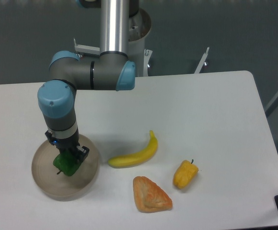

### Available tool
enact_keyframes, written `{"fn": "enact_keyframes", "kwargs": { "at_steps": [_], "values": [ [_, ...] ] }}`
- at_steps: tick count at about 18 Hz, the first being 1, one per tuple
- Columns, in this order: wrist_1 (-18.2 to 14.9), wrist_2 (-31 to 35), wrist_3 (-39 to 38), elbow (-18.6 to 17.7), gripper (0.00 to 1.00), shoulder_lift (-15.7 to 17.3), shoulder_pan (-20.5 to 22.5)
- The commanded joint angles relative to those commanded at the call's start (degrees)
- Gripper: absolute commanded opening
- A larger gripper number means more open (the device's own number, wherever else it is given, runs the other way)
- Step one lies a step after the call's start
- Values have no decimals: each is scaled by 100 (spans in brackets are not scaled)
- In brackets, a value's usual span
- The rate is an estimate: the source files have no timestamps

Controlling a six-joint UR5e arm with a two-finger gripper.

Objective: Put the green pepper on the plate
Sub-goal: 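Lower the green pepper onto the plate and open the gripper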

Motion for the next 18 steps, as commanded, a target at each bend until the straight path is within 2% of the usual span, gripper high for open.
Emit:
{"fn": "enact_keyframes", "kwargs": {
  "at_steps": [18],
  "values": [
    [0,70,26,-79,37,-106,-53]
  ]
}}
